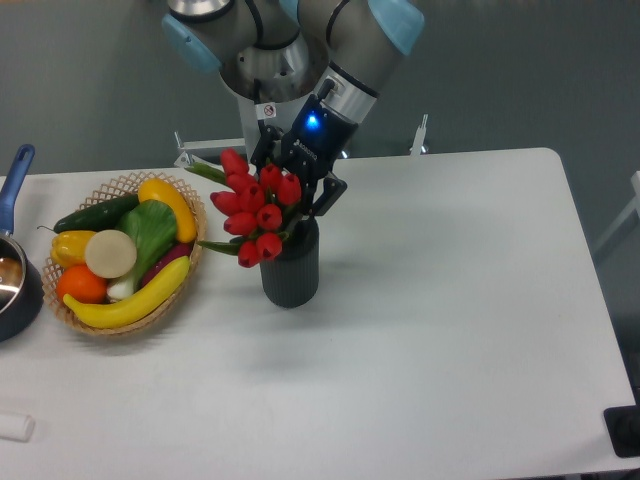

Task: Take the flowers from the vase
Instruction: 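Lower the gripper around the tulip stems and close it, then lift the gripped tulip bunch straight up out of the vase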

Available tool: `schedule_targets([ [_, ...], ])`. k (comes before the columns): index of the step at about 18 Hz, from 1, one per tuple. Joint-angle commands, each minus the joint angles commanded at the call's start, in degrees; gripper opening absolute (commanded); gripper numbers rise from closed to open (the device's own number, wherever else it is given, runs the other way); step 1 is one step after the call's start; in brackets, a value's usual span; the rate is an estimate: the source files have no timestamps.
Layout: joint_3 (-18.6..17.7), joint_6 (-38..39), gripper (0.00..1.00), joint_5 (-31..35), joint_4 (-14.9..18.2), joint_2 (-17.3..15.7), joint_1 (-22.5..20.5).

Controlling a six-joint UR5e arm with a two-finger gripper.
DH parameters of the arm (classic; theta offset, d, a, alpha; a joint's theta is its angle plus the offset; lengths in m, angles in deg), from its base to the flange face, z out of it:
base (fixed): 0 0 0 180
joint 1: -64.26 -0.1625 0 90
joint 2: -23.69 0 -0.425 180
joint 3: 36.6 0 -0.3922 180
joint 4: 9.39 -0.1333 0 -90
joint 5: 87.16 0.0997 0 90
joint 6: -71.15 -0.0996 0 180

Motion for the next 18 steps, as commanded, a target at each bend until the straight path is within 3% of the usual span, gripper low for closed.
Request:
schedule_targets([
  [3, 0.0, 0.0, 0.44, 0.0, 0.0, 0.0, 0.0],
  [7, 0.9, 0.1, 0.44, -1.4, 0.0, 0.1, -0.2],
  [13, 6.1, 6.6, 0.44, -5.0, 0.1, 0.0, -1.1],
  [18, 6.8, 10.9, 0.44, -10.0, 0.1, -0.5, -2.9],
])
